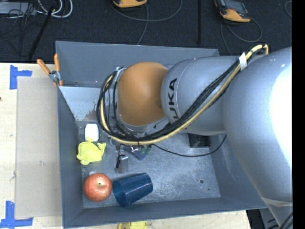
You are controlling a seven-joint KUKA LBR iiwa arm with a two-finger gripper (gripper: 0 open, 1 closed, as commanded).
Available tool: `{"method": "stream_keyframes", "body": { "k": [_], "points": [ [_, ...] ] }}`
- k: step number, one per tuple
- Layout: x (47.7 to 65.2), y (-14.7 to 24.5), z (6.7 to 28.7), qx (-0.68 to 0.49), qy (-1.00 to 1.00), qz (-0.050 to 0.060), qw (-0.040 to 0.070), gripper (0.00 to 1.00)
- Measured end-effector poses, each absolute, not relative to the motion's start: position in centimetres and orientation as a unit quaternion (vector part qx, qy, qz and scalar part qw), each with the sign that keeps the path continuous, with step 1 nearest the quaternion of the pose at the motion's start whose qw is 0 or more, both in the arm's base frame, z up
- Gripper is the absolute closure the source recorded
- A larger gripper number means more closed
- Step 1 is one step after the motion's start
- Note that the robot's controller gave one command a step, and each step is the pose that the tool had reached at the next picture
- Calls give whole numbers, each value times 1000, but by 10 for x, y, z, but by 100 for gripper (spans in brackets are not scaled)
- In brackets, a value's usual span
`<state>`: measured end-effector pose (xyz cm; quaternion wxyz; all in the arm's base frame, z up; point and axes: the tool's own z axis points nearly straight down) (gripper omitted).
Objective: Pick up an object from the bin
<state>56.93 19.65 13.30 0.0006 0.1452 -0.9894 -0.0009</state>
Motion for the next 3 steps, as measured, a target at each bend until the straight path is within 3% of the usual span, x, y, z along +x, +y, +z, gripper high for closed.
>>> {"method": "stream_keyframes", "body": {
  "k": [2, 3],
  "points": [
    [615, 227, 119, 261, -965, -1, -2, 0],
    [606, 240, 88, 319, -948, 0, -1, 0]
  ]
}}
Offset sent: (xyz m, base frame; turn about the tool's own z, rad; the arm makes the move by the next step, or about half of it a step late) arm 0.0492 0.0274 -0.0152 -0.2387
